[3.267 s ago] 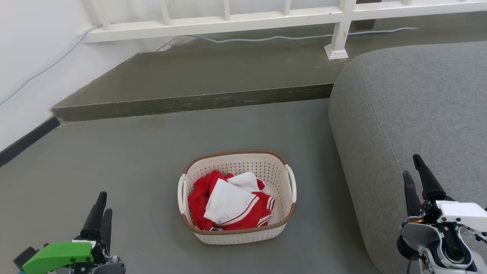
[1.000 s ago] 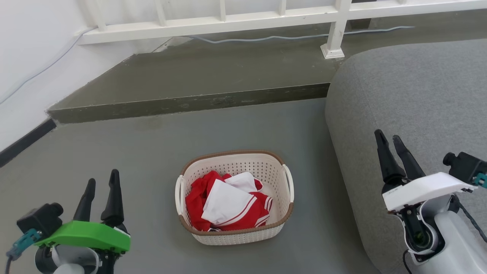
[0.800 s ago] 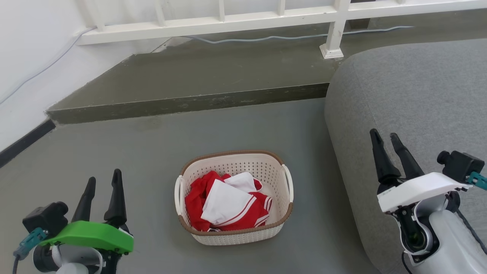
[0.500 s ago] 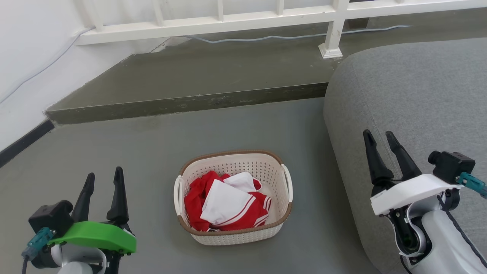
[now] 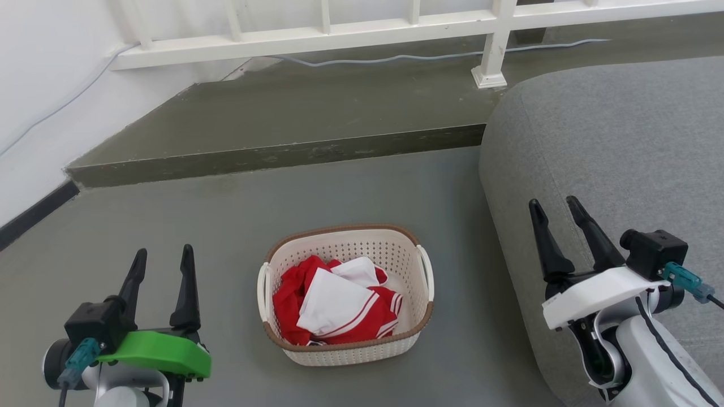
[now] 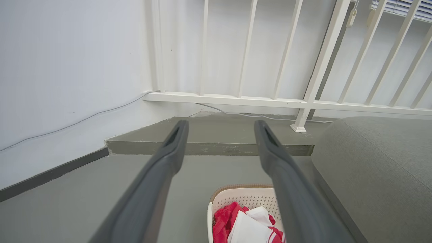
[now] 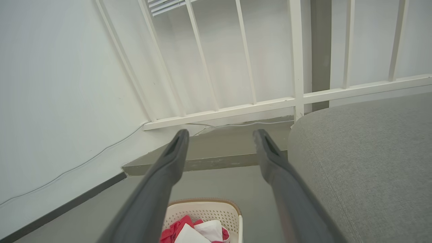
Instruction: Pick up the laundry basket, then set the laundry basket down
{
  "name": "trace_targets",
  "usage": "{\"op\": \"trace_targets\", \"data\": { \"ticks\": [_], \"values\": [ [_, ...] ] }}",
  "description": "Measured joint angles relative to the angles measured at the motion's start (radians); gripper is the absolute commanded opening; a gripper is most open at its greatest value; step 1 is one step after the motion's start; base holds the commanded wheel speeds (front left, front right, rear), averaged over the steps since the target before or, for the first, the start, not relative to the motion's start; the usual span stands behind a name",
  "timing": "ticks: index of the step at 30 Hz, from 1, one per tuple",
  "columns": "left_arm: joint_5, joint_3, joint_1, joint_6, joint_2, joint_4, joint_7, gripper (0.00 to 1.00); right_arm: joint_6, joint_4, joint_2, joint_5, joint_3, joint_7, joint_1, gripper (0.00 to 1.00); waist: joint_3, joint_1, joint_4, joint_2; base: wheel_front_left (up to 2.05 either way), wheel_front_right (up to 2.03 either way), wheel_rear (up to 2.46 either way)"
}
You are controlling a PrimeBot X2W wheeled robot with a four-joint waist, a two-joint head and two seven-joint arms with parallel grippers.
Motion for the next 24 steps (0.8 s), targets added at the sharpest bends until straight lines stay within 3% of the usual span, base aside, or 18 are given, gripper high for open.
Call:
{"op": "trace_targets", "data": {
  "ticks": [24],
  "values": [
    [0.018,0.021,-0.001,-0.012,-0.022,0.01,0.0,1.0,0.004,0.031,0.011,0.0,-0.022,-0.001,-0.001,1.0,0.009,0.0,-0.001,0.0,0.0,0.0,0.0]
  ]
}}
